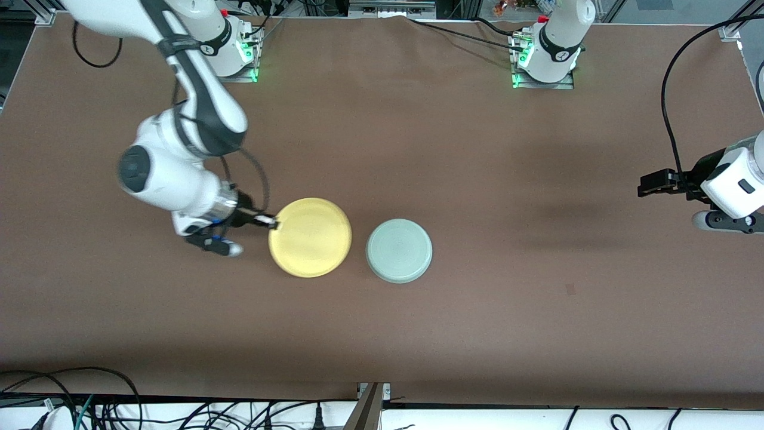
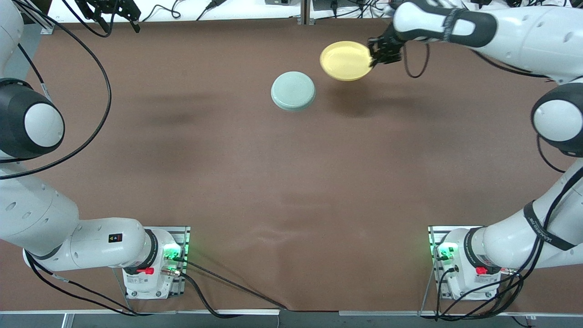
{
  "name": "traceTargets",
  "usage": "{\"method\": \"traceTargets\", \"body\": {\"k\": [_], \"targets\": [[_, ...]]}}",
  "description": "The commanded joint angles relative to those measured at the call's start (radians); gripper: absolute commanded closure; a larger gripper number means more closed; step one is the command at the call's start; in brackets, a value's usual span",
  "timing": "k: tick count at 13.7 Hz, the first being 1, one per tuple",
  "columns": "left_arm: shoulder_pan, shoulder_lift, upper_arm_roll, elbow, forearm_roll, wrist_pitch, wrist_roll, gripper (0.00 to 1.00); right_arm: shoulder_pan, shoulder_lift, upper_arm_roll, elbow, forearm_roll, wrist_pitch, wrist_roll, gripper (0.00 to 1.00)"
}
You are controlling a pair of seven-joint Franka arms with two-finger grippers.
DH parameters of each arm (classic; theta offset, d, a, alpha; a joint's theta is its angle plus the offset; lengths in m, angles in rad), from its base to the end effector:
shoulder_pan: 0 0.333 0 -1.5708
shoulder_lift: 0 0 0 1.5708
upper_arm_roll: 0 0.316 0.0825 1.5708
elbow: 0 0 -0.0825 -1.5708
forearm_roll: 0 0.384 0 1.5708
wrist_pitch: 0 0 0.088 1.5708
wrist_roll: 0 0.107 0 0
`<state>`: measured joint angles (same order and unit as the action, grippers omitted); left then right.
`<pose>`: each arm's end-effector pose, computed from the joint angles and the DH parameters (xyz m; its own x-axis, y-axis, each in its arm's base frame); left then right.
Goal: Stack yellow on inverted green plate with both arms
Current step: 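Reach the right gripper to the yellow plate's rim and grip it, then slide the yellow plate with the right gripper onto the inverted green plate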
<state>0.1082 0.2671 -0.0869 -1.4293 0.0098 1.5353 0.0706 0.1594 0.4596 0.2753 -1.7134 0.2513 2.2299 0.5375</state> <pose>0.6235 0.0208 0.5306 0.9862 -0.0498 -0.1581 -0.0465 -0.9986 0.0244 0.6141 0.2724 0.3401 0.9572 -0.2570 -0.1331 -0.2858 -0.9115 -0.2959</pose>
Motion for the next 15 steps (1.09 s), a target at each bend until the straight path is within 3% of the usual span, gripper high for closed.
{"method": "traceTargets", "body": {"k": [1, 5, 15], "targets": [[0.002, 0.014, 0.001, 0.029, -0.005, -0.001, -0.002, 0.00, 0.130, 0.112, -0.017, 0.125, -0.004, -0.003, 0.034, 1.00], [0.004, 0.023, 0.001, 0.042, -0.004, 0.000, 0.000, 0.00, 0.236, 0.246, -0.027, 0.267, -0.107, 0.060, 0.201, 1.00], [0.005, 0.043, 0.001, 0.073, -0.007, -0.001, -0.002, 0.00, 0.276, 0.353, -0.027, 0.265, -0.184, 0.272, 0.222, 1.00]]}}
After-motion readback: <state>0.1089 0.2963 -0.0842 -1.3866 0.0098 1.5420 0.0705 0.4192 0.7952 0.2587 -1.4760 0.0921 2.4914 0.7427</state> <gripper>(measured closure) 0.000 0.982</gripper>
